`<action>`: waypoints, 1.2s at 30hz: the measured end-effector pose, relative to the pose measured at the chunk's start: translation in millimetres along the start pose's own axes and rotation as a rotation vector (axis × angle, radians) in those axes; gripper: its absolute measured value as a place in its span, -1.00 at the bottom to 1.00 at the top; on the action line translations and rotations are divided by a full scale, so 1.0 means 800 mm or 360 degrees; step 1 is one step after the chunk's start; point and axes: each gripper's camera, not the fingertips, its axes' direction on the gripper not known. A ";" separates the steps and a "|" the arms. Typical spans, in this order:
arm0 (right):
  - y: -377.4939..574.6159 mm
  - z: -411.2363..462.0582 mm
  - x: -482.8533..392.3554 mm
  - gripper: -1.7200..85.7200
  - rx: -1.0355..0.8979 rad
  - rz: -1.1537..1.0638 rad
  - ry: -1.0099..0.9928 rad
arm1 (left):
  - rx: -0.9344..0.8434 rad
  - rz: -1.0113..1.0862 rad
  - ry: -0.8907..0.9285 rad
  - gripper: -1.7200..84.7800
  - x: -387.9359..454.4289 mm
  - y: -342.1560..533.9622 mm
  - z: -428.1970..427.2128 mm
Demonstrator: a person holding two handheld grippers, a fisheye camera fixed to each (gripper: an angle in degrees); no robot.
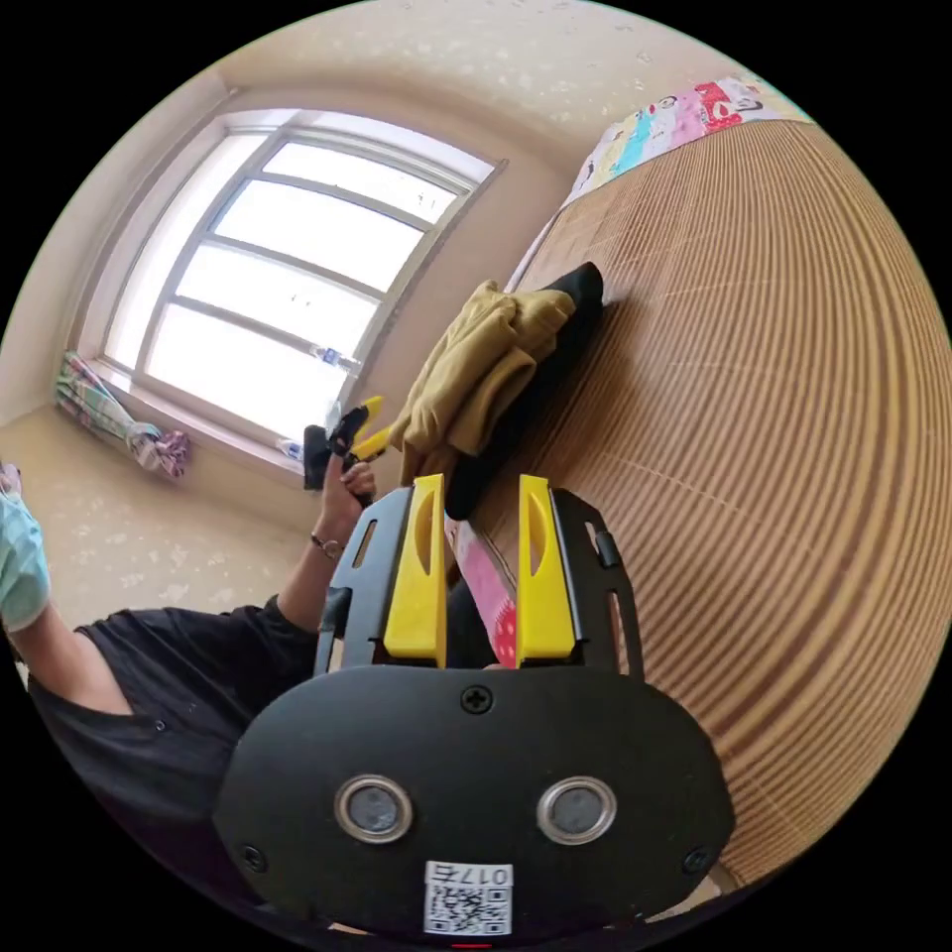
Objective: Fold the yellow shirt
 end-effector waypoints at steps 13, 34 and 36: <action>0.158 -0.146 -0.139 -0.74 0.0024 0.0159 0.0394 | 0.0189 0.0507 -0.0118 -0.54 0.104 0.202 0.123; 0.209 -0.359 -0.359 -0.85 0.0887 0.0153 0.1080 | -0.0313 0.0812 0.0377 -0.77 0.084 0.596 0.307; 0.222 -0.389 -0.393 -0.83 0.0973 0.0129 0.1275 | -0.0254 0.0824 0.0358 -0.78 0.085 0.605 0.312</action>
